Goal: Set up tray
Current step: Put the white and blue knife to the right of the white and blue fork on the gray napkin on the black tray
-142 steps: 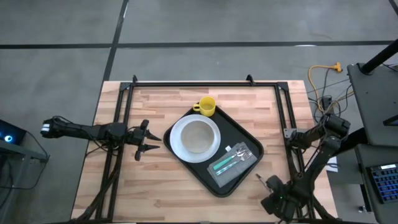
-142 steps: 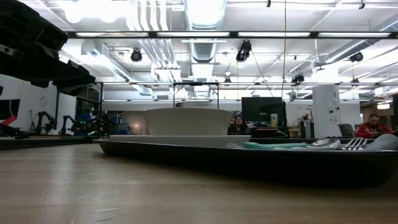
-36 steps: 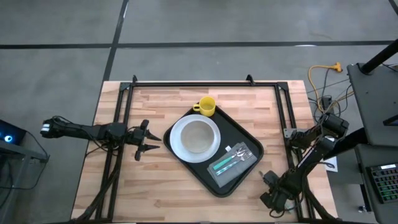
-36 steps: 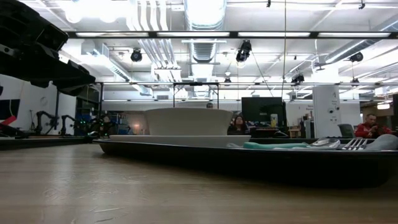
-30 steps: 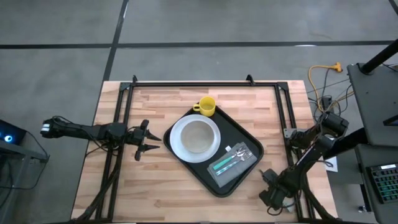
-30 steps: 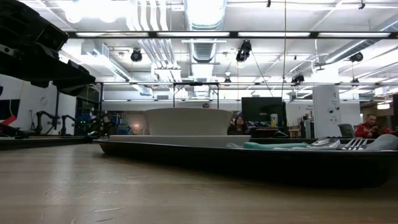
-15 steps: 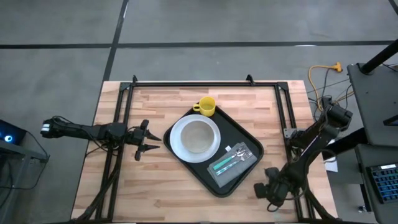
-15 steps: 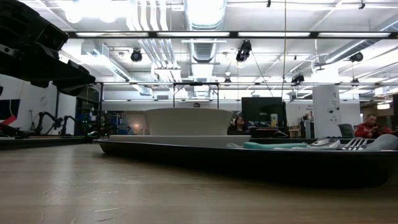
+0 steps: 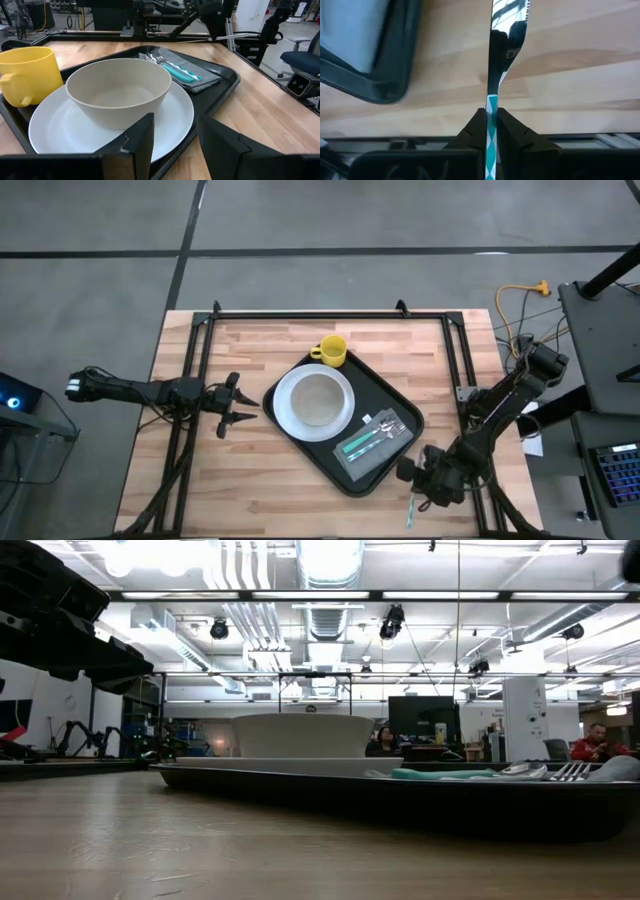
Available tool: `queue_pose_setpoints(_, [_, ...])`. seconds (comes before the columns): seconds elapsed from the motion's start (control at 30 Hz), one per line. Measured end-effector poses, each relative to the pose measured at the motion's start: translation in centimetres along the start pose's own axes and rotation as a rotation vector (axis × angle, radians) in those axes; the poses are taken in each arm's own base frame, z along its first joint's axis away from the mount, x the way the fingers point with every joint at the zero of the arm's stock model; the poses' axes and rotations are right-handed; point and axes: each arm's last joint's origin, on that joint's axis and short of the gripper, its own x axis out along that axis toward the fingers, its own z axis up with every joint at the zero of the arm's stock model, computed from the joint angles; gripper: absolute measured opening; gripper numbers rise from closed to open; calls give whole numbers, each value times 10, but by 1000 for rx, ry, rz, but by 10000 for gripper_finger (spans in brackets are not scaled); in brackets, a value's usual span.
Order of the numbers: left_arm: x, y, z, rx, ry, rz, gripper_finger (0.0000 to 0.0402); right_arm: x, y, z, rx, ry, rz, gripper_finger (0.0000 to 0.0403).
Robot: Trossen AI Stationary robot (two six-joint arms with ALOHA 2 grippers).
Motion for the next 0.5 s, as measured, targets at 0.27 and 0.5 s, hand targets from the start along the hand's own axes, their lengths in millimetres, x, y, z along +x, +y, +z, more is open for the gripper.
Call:
queue_pose_setpoints(0.27, [0,0,0,0,0,0,136,1,15,5,81,4,27,13])
queue_pose_setpoints(0.5, [0,0,0,0,0,0,136,0,20,6,276,13,36,13])
